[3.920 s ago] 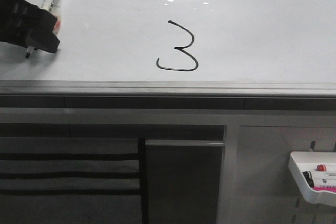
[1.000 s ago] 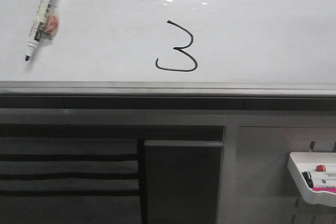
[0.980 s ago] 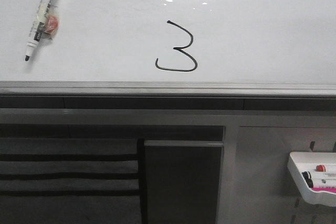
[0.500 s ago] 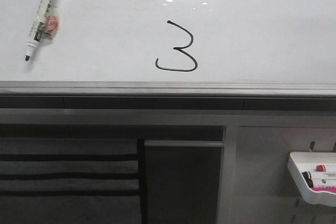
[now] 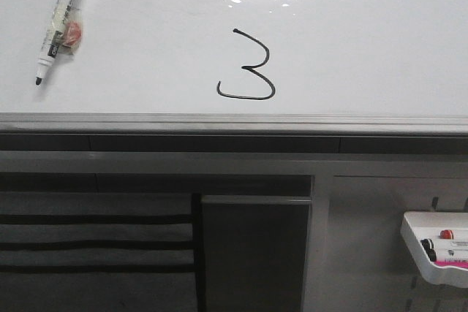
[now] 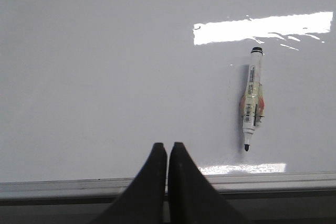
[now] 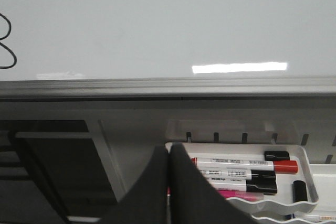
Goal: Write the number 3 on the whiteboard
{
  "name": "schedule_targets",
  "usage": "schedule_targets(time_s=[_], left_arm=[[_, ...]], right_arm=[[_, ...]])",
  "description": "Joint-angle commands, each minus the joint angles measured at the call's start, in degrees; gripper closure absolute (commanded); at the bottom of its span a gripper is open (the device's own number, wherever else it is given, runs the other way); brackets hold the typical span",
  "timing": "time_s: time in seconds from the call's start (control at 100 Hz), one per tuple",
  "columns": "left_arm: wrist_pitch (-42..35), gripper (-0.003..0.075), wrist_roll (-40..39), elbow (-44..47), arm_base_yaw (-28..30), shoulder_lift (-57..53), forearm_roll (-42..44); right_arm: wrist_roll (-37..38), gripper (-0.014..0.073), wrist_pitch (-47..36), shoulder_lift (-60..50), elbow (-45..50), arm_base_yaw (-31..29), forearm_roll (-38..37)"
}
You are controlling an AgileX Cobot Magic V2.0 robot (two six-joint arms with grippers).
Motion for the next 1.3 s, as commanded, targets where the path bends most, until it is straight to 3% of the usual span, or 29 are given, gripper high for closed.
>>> schedule_targets(time_s=[0.0, 0.5, 0.62, 0.69, 1.29], left_arm=[[-4.2, 0.0741, -0.5, 0.5, 0.0, -1.6, 0.0], [-4.2, 0.0741, -0.5, 0.5, 0.0, -1.5, 0.0], [-4.2, 0.0741, -0.5, 0.5, 0.0, -1.5, 0.0], [-4.2, 0.0741, -0.5, 0.5, 0.0, -1.5, 0.0], [-4.2, 0.0741, -0.5, 0.5, 0.0, -1.5, 0.0]], right_arm=[[-0.1, 0.0663, -10.1, -1.9, 2.9, 0.1, 1.4], [0.1, 0.0663, -15.4, -3.5, 4.0, 0.0, -0.2], [17.7, 0.0663, -18.6, -3.5, 4.0, 0.0, -18.3], [23.3, 0.0663, -20.5, -3.5, 4.0, 0.0, -22.9], [23.3, 0.0663, -20.7, -3.5, 4.0, 0.0, -22.9]])
